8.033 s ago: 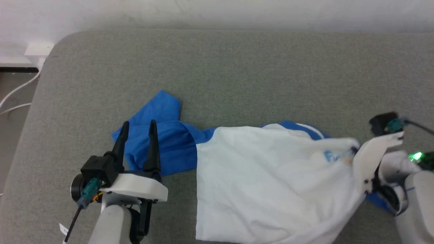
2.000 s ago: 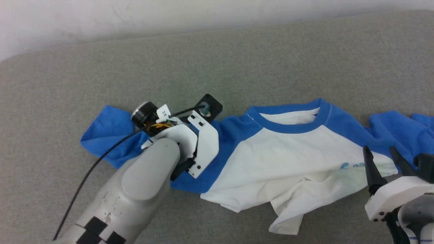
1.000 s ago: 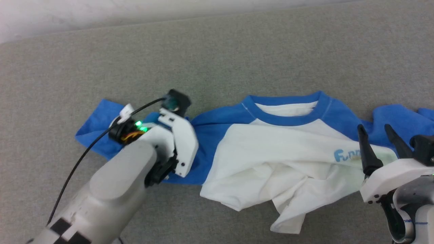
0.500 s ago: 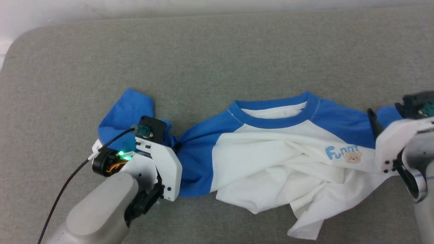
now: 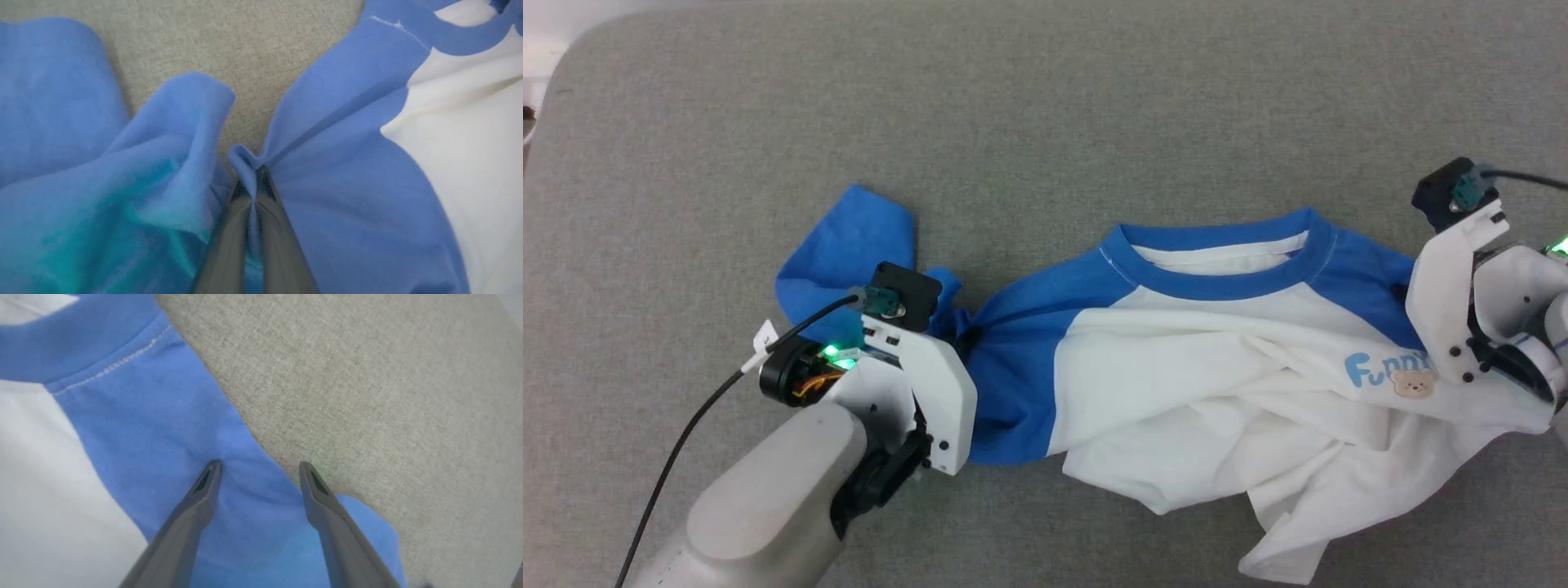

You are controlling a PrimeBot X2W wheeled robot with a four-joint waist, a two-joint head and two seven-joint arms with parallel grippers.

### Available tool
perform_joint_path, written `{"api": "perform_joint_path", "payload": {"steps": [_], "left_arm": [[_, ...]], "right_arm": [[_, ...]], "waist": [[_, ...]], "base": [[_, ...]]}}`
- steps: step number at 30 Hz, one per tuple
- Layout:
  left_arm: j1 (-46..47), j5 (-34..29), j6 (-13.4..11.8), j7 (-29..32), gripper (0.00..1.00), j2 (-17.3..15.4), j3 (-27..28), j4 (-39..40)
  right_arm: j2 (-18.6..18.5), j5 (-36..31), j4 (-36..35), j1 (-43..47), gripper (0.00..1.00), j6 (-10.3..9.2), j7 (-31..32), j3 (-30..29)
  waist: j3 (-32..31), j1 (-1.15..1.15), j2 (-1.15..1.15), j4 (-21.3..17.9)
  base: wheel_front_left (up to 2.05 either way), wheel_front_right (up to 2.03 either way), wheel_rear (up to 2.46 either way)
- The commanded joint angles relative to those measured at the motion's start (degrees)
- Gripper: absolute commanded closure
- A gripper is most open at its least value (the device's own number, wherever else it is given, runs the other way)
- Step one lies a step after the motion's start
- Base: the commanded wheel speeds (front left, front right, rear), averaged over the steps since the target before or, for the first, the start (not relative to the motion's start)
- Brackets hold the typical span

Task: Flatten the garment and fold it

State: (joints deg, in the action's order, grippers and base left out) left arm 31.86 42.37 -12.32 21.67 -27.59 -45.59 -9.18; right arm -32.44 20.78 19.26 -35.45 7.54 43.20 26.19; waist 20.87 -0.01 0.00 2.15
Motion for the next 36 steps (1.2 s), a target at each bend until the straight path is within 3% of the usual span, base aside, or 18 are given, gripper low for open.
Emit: {"api": "perform_joint_path", "payload": {"steps": [1, 3, 4, 5, 6, 11, 16, 25, 31, 36], "left_arm": [[-0.9, 0.0, -0.5, 1.0, 1.00, -0.8, -0.6, -2.0], [-0.8, 0.1, -0.3, 1.0, 1.00, -0.8, -0.6, -2.0], [-0.6, 0.1, -0.2, 0.9, 1.00, -0.8, -0.6, -1.9], [-0.4, 0.1, 0.0, 0.6, 1.00, -0.7, -0.6, -1.8], [-0.2, 0.0, 0.3, 0.3, 1.00, -0.6, -0.6, -1.7], [1.1, -0.6, 1.1, -1.2, 1.00, -0.5, -0.5, -1.5], [3.8, -2.0, 2.3, -6.0, 1.00, -1.4, 1.4, -0.9], [10.6, -6.4, 2.8, -14.5, 1.00, -5.3, 5.7, 1.1], [15.9, -6.7, 3.6, -17.4, 1.00, -6.9, 9.1, 1.9], [23.5, -9.2, 5.0, -16.3, 1.00, -9.5, 10.3, 1.1]], "right_arm": [[-1.9, 2.4, 1.8, 0.5, 0.00, -0.05, 3.8, 3.4], [-3.0, 5.5, 1.9, -0.4, 0.04, -0.05, 6.2, 5.4], [-3.5, 6.7, 1.8, -0.9, 0.55, -0.05, 6.8, 6.1], [-3.9, 7.8, 1.7, -1.4, 0.66, -0.05, 6.8, 6.7], [-4.3, 8.8, 1.6, -1.9, 1.00, -0.05, 6.4, 7.1], [-5.4, 10.6, 2.1, -3.7, 1.00, -0.05, 2.2, 7.5], [-5.9, 9.2, 3.5, -6.6, 1.00, -0.05, -6.9, 7.0], [-4.6, 5.1, 1.1, -11.1, 1.00, -0.05, -19.9, 2.6], [-3.9, 4.2, -2.4, -15.2, 1.00, -0.05, -22.4, 0.3], [-3.6, 3.1, -4.9, -21.8, 1.00, -0.05, -20.6, -0.8]], "waist": [[0.4, 0.01, 0.00, 0.2], [0.7, 0.01, 0.00, 0.3], [0.8, 0.01, 0.00, 0.3], [1.0, 0.01, 0.00, 0.4], [1.1, 0.01, 0.00, 0.4], [1.2, 0.01, 0.00, 0.6], [-0.4, 0.01, 0.00, 0.0], [-4.1, 0.01, 0.00, -1.8], [-3.8, 0.01, 0.00, -3.2], [-0.7, 0.01, 0.00, -4.4]], "base": [[0.00, 0.00, 0.00], [0.00, 0.00, 0.00], [0.00, 0.00, 0.00], [0.00, 0.00, 0.00], [0.00, 0.00, 0.00], [0.00, 0.00, 0.00], [0.00, 0.00, 0.00], [0.00, 0.00, 0.00], [0.00, 0.00, 0.00], [0.00, 0.00, 0.00]]}}
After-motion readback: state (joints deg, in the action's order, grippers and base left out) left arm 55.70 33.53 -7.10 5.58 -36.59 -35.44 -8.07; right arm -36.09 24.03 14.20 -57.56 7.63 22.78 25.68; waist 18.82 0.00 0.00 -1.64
